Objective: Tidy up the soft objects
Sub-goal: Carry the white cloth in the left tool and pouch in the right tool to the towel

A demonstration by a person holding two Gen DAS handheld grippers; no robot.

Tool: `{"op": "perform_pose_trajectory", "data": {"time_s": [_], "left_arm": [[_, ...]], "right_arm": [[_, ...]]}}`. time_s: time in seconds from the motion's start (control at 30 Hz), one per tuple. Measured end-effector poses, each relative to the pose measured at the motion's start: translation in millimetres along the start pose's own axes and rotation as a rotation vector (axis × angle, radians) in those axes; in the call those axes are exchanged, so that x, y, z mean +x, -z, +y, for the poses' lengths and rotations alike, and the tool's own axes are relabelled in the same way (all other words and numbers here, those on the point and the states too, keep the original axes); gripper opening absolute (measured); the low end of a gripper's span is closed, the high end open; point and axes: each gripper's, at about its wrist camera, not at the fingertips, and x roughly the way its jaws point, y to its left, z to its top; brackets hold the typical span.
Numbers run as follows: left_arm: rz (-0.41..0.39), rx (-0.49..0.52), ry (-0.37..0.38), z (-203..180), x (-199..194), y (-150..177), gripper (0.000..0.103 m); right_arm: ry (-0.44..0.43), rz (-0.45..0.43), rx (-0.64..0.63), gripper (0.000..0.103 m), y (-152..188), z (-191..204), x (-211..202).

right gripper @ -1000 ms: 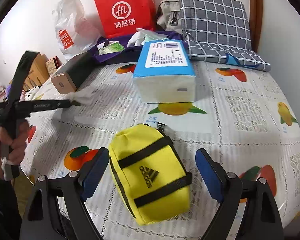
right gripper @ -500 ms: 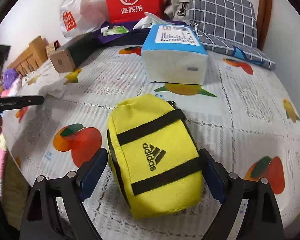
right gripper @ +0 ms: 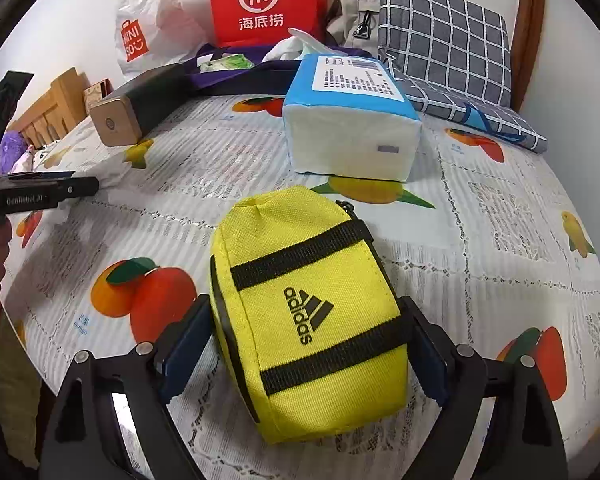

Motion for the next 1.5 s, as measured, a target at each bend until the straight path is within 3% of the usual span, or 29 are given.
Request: {"op": "perform_pose_trajectory", "data": {"time_s": [0.03,0.07,0.17,0.43,0.9,1.5], "left_arm": [[-0.003,-0.007,0.005,1.1,-0.4,-0.3,0.046],[-0.005,-0.018,0.004,2.8,-0.5,-1.0,0.035],[0.001,-0.032,0.013,5.7,-1.1,-1.5,0.023],[0.023,-0.059,0.069,11.2,-7.1,-1.7,0.021],[-0.039,-0.063,0.079,4.3,-41.7,-26.0,0.021],[-0.092,-0.154,0.075,26.9,-67.1,-64.7,0.021]], "right_arm": [[0.001,-0.001,0.004,0.090,-0.7,-0.4,0.5],[0.002,0.000,0.009,0.089,-1.9,-0.7,1.1],[0.012,0.005,0.014,0.084,-5.8,-1.0,1.8],[0.008,0.022,0.009,0.074,-18.2,3.0,-2.0],[-0.029,-0.079,0.009,0.074,-61.6,3.0,-42.8],[-0.043,-0.164,0.075,0.074,-120.0,-19.2,-68.9]]}}
